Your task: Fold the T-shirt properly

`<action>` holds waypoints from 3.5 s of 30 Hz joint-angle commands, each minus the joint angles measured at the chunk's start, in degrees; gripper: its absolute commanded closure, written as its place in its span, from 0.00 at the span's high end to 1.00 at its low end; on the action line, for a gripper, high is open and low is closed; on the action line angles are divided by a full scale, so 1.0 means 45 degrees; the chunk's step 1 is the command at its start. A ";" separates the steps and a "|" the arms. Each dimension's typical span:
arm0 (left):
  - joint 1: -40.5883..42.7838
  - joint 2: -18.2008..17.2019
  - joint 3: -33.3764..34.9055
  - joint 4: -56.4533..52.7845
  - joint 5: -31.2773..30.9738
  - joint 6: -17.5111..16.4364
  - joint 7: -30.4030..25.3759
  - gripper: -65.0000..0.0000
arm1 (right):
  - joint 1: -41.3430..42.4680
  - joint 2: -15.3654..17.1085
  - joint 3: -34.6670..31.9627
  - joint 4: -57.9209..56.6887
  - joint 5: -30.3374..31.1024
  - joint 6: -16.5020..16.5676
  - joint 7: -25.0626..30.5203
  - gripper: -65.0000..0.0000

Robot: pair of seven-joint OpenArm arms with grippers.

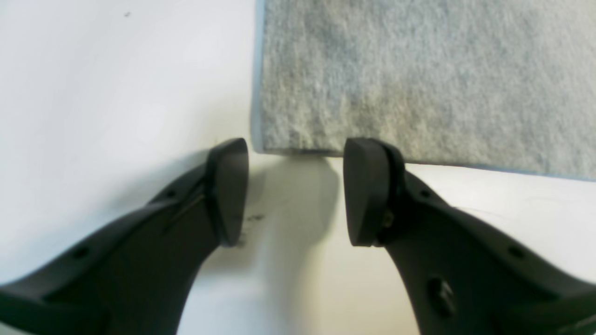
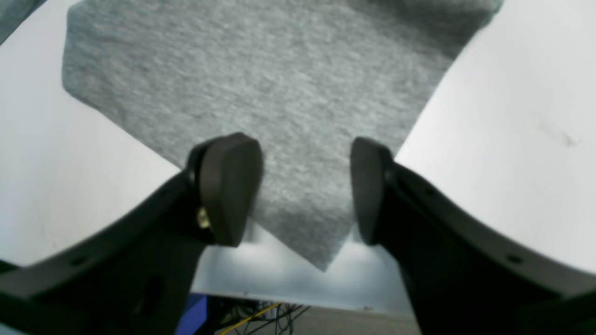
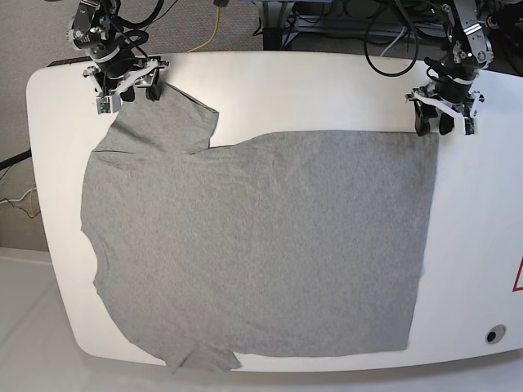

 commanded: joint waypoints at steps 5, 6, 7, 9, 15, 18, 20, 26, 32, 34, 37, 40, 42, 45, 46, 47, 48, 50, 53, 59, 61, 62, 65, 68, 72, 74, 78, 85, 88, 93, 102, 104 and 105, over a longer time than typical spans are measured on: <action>-0.0129 0.0177 -0.0187 0.0273 -0.0096 -0.0029 -0.0175 0.47 | -0.0035 0.0141 0.0134 0.0194 0.0151 0.0027 0.0092 0.53; -0.0147 0.0203 -0.0200 0.0259 -0.0115 -0.0031 -0.0146 0.47 | -0.0037 0.0147 0.0143 0.0198 0.0148 0.0028 0.0079 0.53; -0.0225 0.0261 -0.0423 0.0244 -0.0206 -0.0080 -0.0069 0.47 | -0.0040 0.0147 0.0157 0.0203 0.0125 0.0029 0.0036 0.53; -0.0316 0.0321 -0.0649 0.0221 -0.0336 -0.0142 0.0030 0.47 | -0.0048 0.0152 0.0187 0.0216 0.0102 0.0030 -0.0025 0.53; -0.0334 0.0312 -0.0742 0.0213 -0.0529 -0.0313 0.0121 0.47 | -0.0063 0.0172 0.0224 0.0245 0.0094 0.0027 -0.0098 0.53; -0.0210 0.0288 -0.0911 0.0283 -0.0338 -0.0160 0.0074 0.47 | -0.0025 0.0132 0.0110 0.0207 0.0201 0.0046 -0.0147 0.53; -0.0204 0.0296 -0.0880 0.0283 -0.0326 -0.0131 0.0063 0.47 | -0.0025 0.0128 0.0089 0.0205 0.0211 0.0028 -0.0157 0.53; -0.0201 0.0303 -0.0846 0.0300 -0.0277 -0.0051 0.0000 0.46 | -0.0016 0.0120 0.0064 0.0205 0.0237 0.0032 -0.0149 0.53; -0.0308 0.0298 -0.0797 0.0275 -0.0296 0.0098 0.0008 0.45 | 0.0006 0.0131 0.0139 0.0181 0.0180 0.0017 -0.0127 0.53; -0.0304 0.0303 -0.0800 0.0299 -0.0294 0.0114 -0.0002 0.45 | -0.0006 0.0141 0.0140 0.0179 0.0189 0.0017 -0.0123 0.53; -0.0285 0.0294 -0.0769 0.0264 -0.0274 0.0106 0.0074 0.45 | 0.0009 0.0123 0.0146 0.0175 0.0236 0.0037 -0.0100 0.54; -0.0265 0.0292 -0.0707 0.0225 -0.0262 0.0095 0.0133 0.46 | 0.0015 0.0113 0.0129 0.0170 0.0270 0.0058 -0.0087 0.54; -0.0267 0.0290 -0.0706 0.0215 -0.0266 0.0109 0.0141 0.47 | 0.0027 0.0109 0.0135 0.0160 0.0286 0.0056 -0.0094 0.54; -0.0287 0.0285 -0.0674 0.0179 -0.0250 0.0112 0.0163 0.47 | 0.0009 0.0108 0.0129 0.0166 0.0295 0.0066 -0.0092 0.54; -0.0301 0.0282 -0.0665 0.0156 -0.0257 0.0105 0.0166 0.47 | 0.0008 0.0107 0.0131 0.0170 0.0290 0.0067 -0.0091 0.54; -0.0344 0.0274 -0.0673 0.0046 -0.0266 0.0083 0.0207 0.47 | 0.0021 0.0116 0.0133 0.0164 0.0287 0.0072 -0.0058 0.54; -0.0388 0.0267 -0.0681 -0.0064 -0.0275 0.0061 0.0248 0.47 | 0.0034 0.0126 0.0136 0.0159 0.0283 0.0077 -0.0025 0.54; -0.0412 0.0265 -0.0653 -0.0148 -0.0274 0.0045 0.0267 0.47 | 0.0048 0.0130 0.0130 0.0158 0.0269 0.0081 -0.0035 0.54; -0.0457 0.0260 -0.0582 -0.0265 -0.0301 0.0035 0.0273 0.47 | 0.0056 0.0133 0.0137 0.0145 0.0266 0.0080 -0.0035 0.54; -0.0609 0.0252 -0.0351 -0.0868 -0.0216 0.0039 0.0101 0.46 | 0.0036 0.0118 0.0110 0.0144 0.0270 0.0072 -0.0075 0.54; -0.0619 0.0249 -0.0296 -0.0954 -0.0200 0.0041 0.0110 0.46 | 0.0044 0.0118 0.0113 0.0145 0.0275 0.0076 -0.0066 0.54; -0.0624 0.0244 -0.0271 -0.0987 -0.0189 0.0043 0.0113 0.46 | 0.0050 0.0119 0.0110 0.0142 0.0279 0.0074 -0.0058 0.54; -0.0639 0.0247 -0.0168 -0.1008 -0.0178 0.0040 0.0152 0.45 | 0.0049 0.0116 0.0119 0.0145 0.0281 0.0083 -0.0062 0.54; -0.0665 0.0259 -0.0227 -0.0862 -0.0228 -0.0032 0.0224 0.44 | 0.0091 0.0117 0.0123 0.0124 0.0249 0.0057 -0.0102 0.54; -0.0683 0.0275 -0.0159 -0.0786 -0.0241 -0.0065 0.0323 0.44 | 0.0079 0.0118 0.0122 0.0131 0.0238 0.0053 -0.0102 0.54; -0.0693 0.0277 -0.0160 -0.0775 -0.0242 -0.0072 0.0357 0.43 | 0.0072 0.0123 0.0116 0.0120 0.0240 0.0048 -0.0101 0.54; -0.0820 0.0261 -0.0519 -0.0572 -0.0615 -0.0057 0.0293 0.46 | -0.0071 0.0110 0.0073 0.0121 0.0193 0.0074 -0.0188 0.54; -0.0808 0.0287 -0.0762 -0.0565 -0.0700 -0.0034 0.0326 0.48 | -0.0056 0.0128 0.0076 0.0098 0.0214 0.0057 -0.0194 0.54; -0.0796 0.0294 -0.0788 -0.0624 -0.0610 -0.0022 0.0308 0.49 | -0.0039 0.0143 0.0082 0.0089 0.0216 0.0029 -0.0205 0.54; -0.0785 0.0293 -0.0744 -0.0647 -0.0584 -0.0026 0.0301 0.49 | -0.0044 0.0140 0.0085 0.0082 0.0195 0.0038 -0.0209 0.54; -0.0907 0.0302 -0.0582 -0.0739 -0.0676 -0.0208 0.0220 0.33 | -0.0048 0.0155 0.0044 0.0114 0.0184 0.0057 -0.0248 0.54; -0.0916 0.0304 -0.0585 -0.0757 -0.0651 -0.0221 0.0277 0.28 | -0.0034 0.0149 0.0053 0.0108 0.0185 0.0044 -0.0241 0.54; -0.0915 0.0299 -0.0606 -0.0756 -0.0640 -0.0198 0.0326 0.23 | -0.0005 0.0143 0.0066 0.0123 0.0191 0.0034 -0.0211 0.54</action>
